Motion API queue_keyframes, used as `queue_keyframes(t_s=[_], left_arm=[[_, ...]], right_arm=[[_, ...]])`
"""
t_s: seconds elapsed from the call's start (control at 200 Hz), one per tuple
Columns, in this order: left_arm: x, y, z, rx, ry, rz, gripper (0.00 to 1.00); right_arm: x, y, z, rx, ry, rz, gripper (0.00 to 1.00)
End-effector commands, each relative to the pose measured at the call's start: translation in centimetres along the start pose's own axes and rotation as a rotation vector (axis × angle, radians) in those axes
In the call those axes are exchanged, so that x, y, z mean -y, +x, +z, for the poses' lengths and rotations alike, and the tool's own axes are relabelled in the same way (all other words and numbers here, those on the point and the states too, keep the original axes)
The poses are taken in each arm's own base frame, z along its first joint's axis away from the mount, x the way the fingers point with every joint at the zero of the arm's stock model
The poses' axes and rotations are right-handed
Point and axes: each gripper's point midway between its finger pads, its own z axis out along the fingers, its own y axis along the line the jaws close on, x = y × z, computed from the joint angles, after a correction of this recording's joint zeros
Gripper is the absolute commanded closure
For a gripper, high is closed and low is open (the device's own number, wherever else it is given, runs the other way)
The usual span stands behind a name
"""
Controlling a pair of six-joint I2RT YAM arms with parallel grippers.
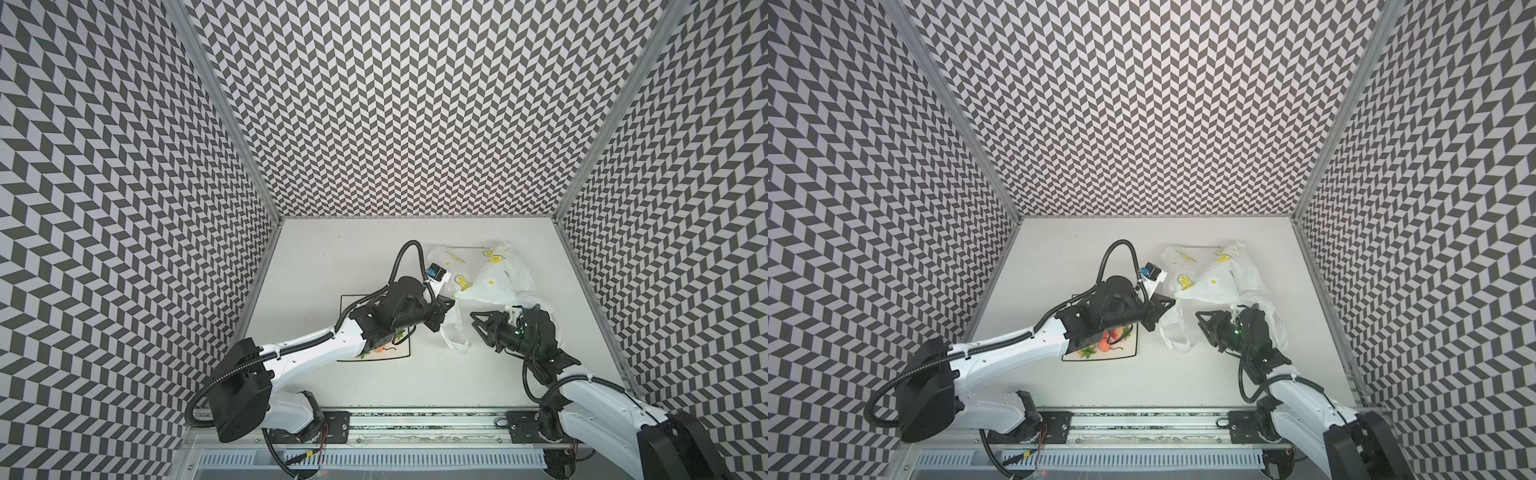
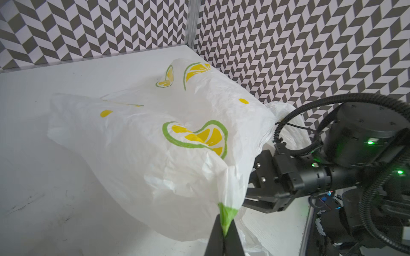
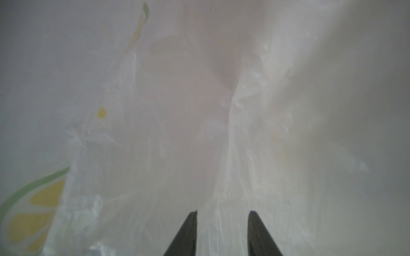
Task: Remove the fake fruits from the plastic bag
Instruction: 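Grasp the bag edge with the left gripper while the right reaches into the bag, then hold the bag open with the left gripper and close the right on the green pear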
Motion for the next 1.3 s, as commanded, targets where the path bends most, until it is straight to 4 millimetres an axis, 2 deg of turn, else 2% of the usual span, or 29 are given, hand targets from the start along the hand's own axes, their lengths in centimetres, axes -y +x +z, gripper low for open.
queue_keyframes(t_s=[0.0,0.02,0.035,0.06,0.325,0.451,0.761,0.971,1.031,1.131,1.292], left_arm=[[2.0,-2.3,-0.5,0.075,0.033,-0.014,1.00],[2.2,-2.4,-0.6,0.079,0.035,-0.016,1.00],[2.4,-2.5,-0.6,0.081,0.038,-0.014,1.00],[2.5,-2.7,-0.6,0.086,0.038,-0.015,1.00],[3.2,-3.7,-1.3,0.110,0.041,-0.008,1.00],[3.2,-3.1,-1.4,0.092,0.036,0.002,1.00],[2.9,-2.1,-2.0,0.067,0.014,0.024,1.00],[3.2,-1.9,-2.0,0.057,0.017,0.037,1.00],[3.1,-1.9,-2.1,0.057,0.012,0.041,1.00],[3.1,-2.0,-2.2,0.061,0.007,0.046,1.00],[3.2,-2.0,-2.2,0.057,0.008,0.055,1.00]], right_arm=[[-3.5,-3.1,0.4,0.150,-0.114,0.029,0.56],[-3.2,-3.4,0.6,0.162,-0.103,0.030,0.55],[-4.4,-3.7,0.7,0.172,-0.124,0.022,0.54],[-4.7,-4.1,1.0,0.188,-0.126,0.022,0.53],[-4.7,-7.4,3.3,0.291,-0.162,0.128,0.46],[-5.3,-9.2,3.7,0.352,-0.229,0.201,0.45],[-5.7,-13.1,6.0,0.466,-0.247,0.302,0.40],[-4.3,-13.9,7.9,0.467,-0.206,0.367,0.35],[-3.7,-14.0,8.1,0.474,-0.169,0.376,0.27],[-2.9,-14.2,8.3,0.490,-0.101,0.373,0.22],[-2.1,-14.6,8.9,0.501,-0.087,0.399,0.14]])
